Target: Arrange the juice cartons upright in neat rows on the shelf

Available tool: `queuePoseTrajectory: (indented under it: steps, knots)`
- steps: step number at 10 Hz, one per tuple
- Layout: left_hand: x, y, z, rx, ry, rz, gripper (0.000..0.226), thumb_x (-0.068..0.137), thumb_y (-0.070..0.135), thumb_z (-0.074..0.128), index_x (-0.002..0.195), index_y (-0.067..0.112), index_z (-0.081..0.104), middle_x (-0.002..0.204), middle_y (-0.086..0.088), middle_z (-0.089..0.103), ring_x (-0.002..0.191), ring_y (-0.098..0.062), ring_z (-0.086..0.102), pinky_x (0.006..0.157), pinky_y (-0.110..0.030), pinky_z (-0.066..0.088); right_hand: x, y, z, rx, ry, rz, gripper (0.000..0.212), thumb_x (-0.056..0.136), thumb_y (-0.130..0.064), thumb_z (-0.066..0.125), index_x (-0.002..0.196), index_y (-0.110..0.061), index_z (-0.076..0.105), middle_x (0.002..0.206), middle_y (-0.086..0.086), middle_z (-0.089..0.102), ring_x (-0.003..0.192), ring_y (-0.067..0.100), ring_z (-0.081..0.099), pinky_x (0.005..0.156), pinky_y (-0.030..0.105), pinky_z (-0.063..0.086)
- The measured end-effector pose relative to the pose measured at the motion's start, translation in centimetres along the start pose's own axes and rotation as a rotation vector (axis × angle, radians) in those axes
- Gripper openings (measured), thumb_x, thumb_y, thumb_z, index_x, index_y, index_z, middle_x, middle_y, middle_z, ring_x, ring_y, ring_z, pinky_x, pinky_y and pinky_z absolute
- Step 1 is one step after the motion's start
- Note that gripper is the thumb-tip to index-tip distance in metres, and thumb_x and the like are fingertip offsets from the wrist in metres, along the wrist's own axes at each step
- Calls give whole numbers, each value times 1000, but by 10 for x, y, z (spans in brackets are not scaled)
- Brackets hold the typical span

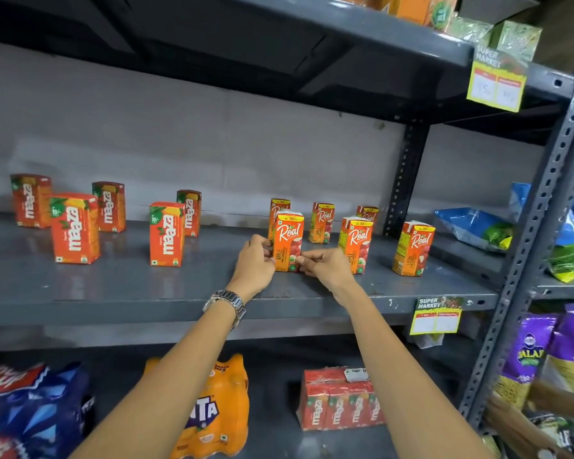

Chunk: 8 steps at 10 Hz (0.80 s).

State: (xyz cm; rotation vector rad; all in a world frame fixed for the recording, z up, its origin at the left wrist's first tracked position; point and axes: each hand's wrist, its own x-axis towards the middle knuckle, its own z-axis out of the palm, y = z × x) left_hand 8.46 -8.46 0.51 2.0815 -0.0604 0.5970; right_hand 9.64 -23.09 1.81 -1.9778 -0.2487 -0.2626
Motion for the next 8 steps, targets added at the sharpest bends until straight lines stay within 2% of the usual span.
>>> queuePoseTrajectory:
  steps: [4, 6, 7, 8]
  knots:
    - [1, -1, 1, -2, 5, 22, 28, 88, 3, 53, 114, 6, 45, 121, -15, 52, 104, -21, 55, 87, -30, 47, 0, -1, 1, -21, 10, 1, 29, 84, -16, 63, 109, -4, 68, 107, 13, 71, 97, 25, 67, 90, 38, 55]
    - [0, -1, 2, 0, 17, 23, 28, 88, 4, 54, 114, 6, 45, 120, -14, 53, 104, -22, 55, 87, -30, 47, -1, -1, 2, -43, 17, -19, 29, 84, -16, 64, 110, -4, 68, 108, 14, 71, 96, 26, 68, 91, 41, 54]
    - [-6, 3, -1, -33, 63, 17, 31, 85, 2, 56, 114, 7, 46, 119, -12, 53, 104, -21, 56, 86, -29, 48, -3, 0, 3, -18, 79, -39, 30, 83, -15, 64, 111, -6, 66, 111, 13, 69, 95, 24, 67, 88, 43, 55]
    - [-18, 11, -10, -109, 322, 107, 31, 84, -4, 54, 113, 8, 50, 117, -9, 52, 104, -18, 55, 81, -20, 43, -13, 3, 5, 19, 356, -175, 26, 86, -13, 59, 111, -13, 66, 109, 5, 69, 87, 12, 63, 78, 31, 58]
